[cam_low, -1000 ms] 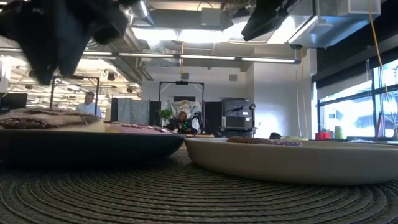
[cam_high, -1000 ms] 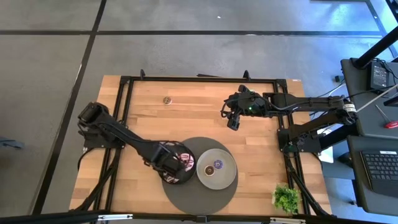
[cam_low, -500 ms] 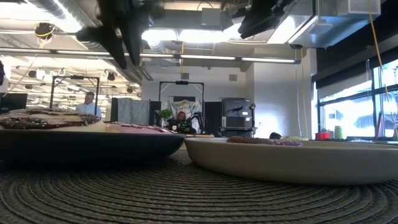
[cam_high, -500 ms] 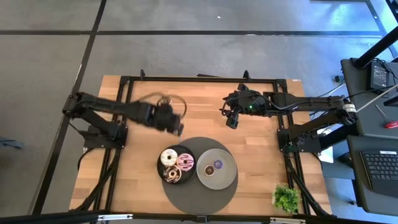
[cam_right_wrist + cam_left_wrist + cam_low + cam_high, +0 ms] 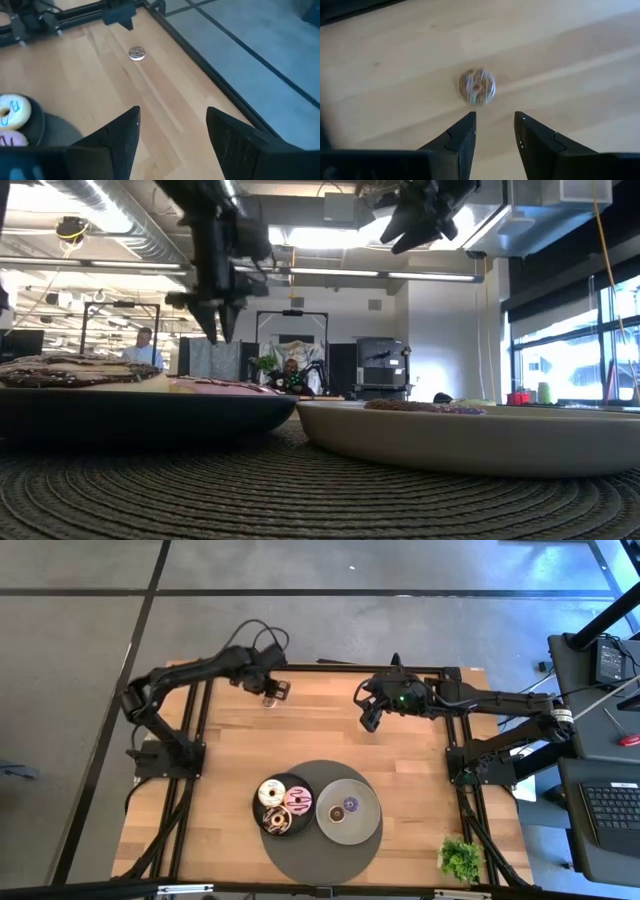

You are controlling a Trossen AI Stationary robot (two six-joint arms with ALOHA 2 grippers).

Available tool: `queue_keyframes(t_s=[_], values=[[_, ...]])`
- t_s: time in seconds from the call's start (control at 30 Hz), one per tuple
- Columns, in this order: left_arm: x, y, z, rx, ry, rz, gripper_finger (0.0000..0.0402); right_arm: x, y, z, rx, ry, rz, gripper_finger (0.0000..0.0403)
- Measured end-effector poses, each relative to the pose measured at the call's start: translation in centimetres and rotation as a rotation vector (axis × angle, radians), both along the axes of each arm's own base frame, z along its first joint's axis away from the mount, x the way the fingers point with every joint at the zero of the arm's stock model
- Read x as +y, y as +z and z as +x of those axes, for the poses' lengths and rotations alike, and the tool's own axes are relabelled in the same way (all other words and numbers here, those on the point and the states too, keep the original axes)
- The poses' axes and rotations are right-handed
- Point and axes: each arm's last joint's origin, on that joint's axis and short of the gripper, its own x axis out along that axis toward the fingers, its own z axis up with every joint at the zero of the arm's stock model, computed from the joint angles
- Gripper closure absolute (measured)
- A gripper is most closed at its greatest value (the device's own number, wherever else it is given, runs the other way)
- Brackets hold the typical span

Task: Pick & Place donuts
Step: Put the small brown donut on the gray plate

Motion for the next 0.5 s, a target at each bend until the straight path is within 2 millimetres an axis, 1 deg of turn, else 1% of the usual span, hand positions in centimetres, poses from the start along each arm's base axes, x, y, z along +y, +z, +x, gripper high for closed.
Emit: queue_keyframes(t_s=[0.1,0.33,0.5], values=[[1.6,-1.5,0.1,0.024,0.018,-0.024,0.0272,-0.4,0.0,-0.1,-0.014,-0.033,0.022,0.0175],[3.2,-5.0,0.4,0.147,0.016,-0.084,0.0272,-0.5,0.0,-0.1,-0.021,-0.065,0.023,0.0175],[4.7,-7.5,0.0,0.195,0.033,-0.156,0.0272,-0.5,0.0,-0.1,-0.026,-0.073,0.031,0.0175]])
